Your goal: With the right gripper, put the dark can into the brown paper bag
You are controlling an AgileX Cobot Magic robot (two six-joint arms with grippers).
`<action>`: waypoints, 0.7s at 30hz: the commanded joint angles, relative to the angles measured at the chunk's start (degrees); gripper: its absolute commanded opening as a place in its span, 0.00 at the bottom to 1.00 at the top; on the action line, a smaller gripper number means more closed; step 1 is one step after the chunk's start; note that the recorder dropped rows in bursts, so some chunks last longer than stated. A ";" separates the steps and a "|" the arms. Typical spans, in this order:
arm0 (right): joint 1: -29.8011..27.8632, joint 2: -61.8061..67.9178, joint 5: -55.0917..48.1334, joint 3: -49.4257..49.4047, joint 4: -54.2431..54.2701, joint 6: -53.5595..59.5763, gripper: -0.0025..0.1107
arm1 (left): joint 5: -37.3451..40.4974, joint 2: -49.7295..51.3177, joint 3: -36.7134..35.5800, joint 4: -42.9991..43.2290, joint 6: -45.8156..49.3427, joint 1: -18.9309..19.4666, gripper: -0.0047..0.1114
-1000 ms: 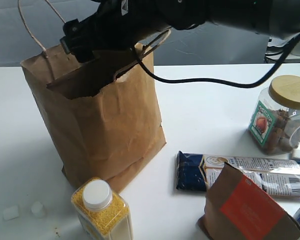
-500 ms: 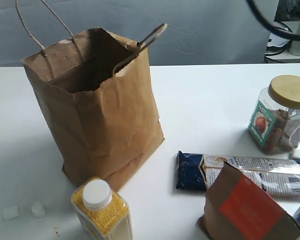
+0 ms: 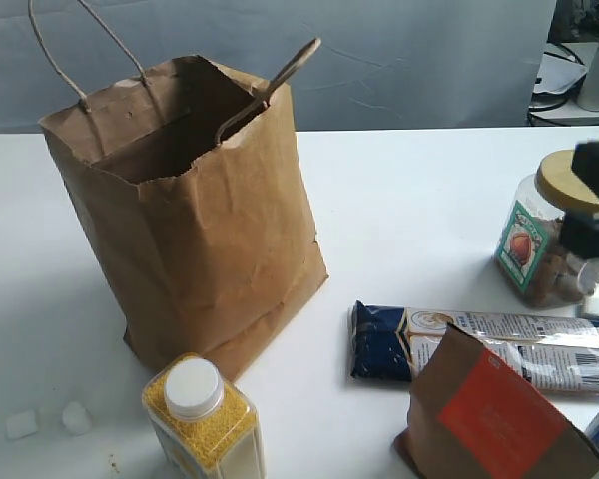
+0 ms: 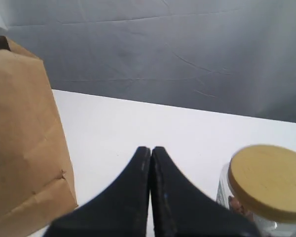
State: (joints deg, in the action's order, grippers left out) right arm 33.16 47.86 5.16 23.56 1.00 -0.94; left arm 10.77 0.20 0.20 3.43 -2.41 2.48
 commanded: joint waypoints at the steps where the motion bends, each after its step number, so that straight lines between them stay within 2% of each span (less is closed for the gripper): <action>1: -0.69 -6.19 13.86 -11.22 5.23 2.76 0.02 | -0.26 -0.20 -0.20 0.15 -0.20 -0.35 0.04; 6: -0.69 -12.38 24.60 -21.72 14.62 7.82 0.02 | -0.26 -0.20 -0.20 0.15 -0.20 -0.35 0.04; 14: -0.69 -25.70 21.10 -23.56 14.41 13.24 0.02 | -0.26 -0.20 -0.20 0.15 -0.20 -0.35 0.04; 16: -2.30 -28.71 19.31 -23.56 14.41 13.24 0.02 | -0.26 -0.20 -0.20 0.15 -0.20 -0.35 0.04; 21: -11.41 -34.68 10.57 -23.56 9.88 9.76 0.02 | -0.26 -0.20 -0.20 0.15 -0.20 -0.35 0.04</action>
State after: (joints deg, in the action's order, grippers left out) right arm 26.30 16.16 20.72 0.29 14.51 11.20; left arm 10.77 0.20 0.20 3.43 -2.41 2.48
